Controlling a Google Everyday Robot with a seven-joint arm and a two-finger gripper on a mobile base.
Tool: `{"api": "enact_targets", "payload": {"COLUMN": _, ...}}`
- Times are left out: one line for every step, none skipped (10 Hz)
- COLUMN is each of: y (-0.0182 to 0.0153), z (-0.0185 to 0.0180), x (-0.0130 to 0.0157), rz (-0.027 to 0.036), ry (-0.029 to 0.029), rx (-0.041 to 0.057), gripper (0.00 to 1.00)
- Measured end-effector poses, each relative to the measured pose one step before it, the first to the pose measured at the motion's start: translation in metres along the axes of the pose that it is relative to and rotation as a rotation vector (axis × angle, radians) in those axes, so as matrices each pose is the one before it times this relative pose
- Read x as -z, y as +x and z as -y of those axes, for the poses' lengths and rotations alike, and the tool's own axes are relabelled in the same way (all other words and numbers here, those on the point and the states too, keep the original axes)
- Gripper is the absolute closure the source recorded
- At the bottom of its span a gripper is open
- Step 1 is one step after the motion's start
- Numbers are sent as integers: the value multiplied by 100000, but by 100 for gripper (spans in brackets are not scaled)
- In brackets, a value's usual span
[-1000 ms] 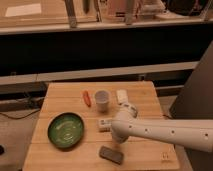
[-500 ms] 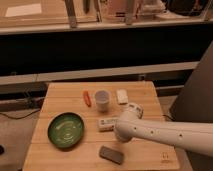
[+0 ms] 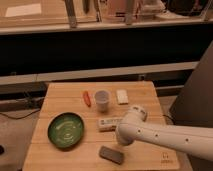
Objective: Place the eraser in the ceramic cup
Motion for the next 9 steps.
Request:
{"api": "enact_targets", "payload": {"y": -492, "z": -529, "x": -89, "rz": 2749, "ry": 214, "rx": -3237, "gripper": 100}}
{"api": "enact_targets", "payload": {"y": -431, "z": -441, "x": -53, "rz": 2092, "ry": 218, "rx": -1824, "gripper": 100}}
{"api": "enact_targets", "payload": {"y": -342, "z": -471, "x": -58, "rz": 1739, "ry": 22, "rx": -1488, "gripper": 98}}
{"api": "enact_targets", "payload": {"y": -686, "z": -414, "x": -25, "rz": 1762, "ry": -412, "rx": -758, "gripper": 87}}
{"api": "enact_targets", "payload": {"y": -507, "z": -110, "x": -29, "rz": 1058, "ry": -782, "rx": -967, "gripper": 77}}
{"api": "enact_targets", "payload": {"y": -438, "z": -88, "x": -87, "rz": 725, "ry": -1038, "rx": -964, "gripper": 68}}
{"api": "enact_targets", "payload": {"y": -451, "z": -100, "x": -249, "rz": 602, "ry": -1602, "rx": -954, "gripper": 59}}
{"api": "enact_targets", "payload": {"y": -629, "z": -70, "x": -354, "rz": 883, "ry": -1501, "rx": -1076, "gripper": 44}}
{"api": "enact_targets", "payload": {"y": -248, "z": -166, "x": -174, "rz": 242, "ry": -796, "rx": -897, "gripper": 36}}
